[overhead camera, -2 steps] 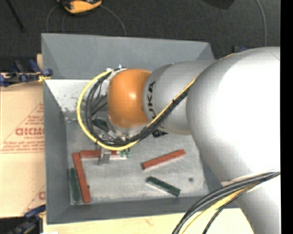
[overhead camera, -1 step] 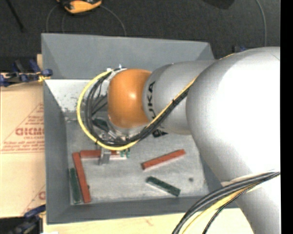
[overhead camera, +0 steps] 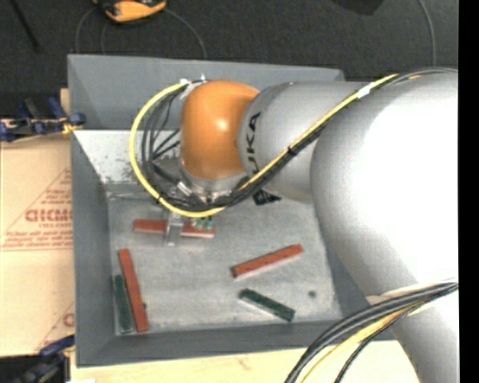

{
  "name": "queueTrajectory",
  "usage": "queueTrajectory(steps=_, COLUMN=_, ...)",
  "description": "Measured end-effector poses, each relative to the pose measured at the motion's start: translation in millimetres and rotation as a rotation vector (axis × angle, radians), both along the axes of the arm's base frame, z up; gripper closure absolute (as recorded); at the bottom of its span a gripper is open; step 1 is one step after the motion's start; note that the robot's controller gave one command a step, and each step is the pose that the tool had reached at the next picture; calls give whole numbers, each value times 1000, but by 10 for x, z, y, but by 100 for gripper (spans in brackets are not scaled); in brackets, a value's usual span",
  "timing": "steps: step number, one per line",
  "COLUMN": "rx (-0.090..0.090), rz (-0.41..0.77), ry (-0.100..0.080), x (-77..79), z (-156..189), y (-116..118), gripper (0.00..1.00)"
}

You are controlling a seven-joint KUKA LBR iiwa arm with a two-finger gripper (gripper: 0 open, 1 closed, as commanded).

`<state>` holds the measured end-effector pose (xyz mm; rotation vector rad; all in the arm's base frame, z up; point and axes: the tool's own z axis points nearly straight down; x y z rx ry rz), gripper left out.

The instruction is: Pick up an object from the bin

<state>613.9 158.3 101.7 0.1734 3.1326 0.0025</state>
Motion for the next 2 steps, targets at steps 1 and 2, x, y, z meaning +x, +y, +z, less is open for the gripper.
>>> queueTrajectory(steps=1, rx=0, rz=-1, ry=0, x=0, z=0, y=1, gripper=100)
queueTrajectory(steps=2, rx=0, rz=14, ry=-2, x=1, z=1412, y=-39, gripper=100)
